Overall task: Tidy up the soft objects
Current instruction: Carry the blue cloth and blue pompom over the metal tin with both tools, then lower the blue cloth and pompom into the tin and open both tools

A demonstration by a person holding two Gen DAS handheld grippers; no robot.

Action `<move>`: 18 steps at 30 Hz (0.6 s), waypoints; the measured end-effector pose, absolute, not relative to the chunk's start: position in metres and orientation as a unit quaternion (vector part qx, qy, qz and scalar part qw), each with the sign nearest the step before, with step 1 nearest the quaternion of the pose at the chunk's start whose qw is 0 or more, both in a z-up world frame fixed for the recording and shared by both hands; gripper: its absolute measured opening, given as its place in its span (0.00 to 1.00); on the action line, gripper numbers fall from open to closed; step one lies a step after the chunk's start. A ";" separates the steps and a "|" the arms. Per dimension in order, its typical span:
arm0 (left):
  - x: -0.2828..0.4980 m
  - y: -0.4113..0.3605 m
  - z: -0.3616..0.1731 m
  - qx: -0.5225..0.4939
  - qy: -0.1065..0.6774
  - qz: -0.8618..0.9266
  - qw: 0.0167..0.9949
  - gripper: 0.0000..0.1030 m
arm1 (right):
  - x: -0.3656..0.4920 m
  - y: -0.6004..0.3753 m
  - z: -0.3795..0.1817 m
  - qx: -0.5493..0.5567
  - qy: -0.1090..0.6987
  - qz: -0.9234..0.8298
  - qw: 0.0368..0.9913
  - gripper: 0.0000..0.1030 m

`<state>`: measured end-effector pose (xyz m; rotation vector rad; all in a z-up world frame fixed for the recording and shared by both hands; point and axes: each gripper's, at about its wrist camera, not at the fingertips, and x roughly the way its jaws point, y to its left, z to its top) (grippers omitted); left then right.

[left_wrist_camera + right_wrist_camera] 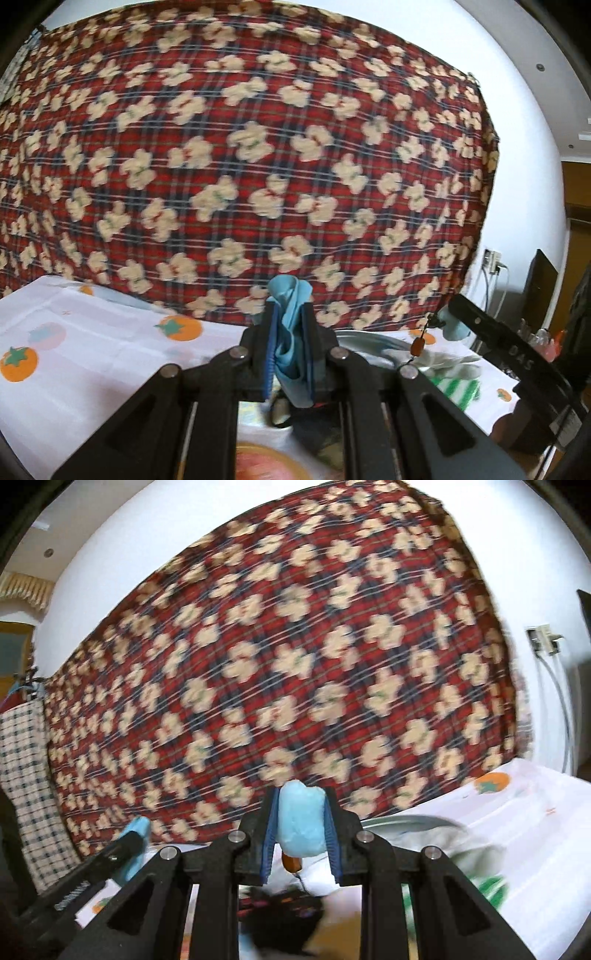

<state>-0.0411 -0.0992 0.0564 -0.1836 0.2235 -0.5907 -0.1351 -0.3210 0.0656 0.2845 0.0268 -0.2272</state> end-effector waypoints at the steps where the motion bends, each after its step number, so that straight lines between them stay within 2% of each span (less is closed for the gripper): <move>1: -0.042 -0.105 0.058 -0.090 0.109 -0.294 0.945 0.10 | -0.136 -0.329 0.065 0.143 0.014 -0.119 0.982 0.25; 11: -0.052 -0.176 0.063 -0.077 0.117 -0.337 0.931 0.10 | -0.133 -0.373 0.063 0.127 0.037 -0.154 0.979 0.25; 18: -0.044 -0.226 0.048 -0.064 0.154 -0.336 0.927 0.10 | -0.110 -0.393 0.051 0.096 0.087 -0.169 0.977 0.25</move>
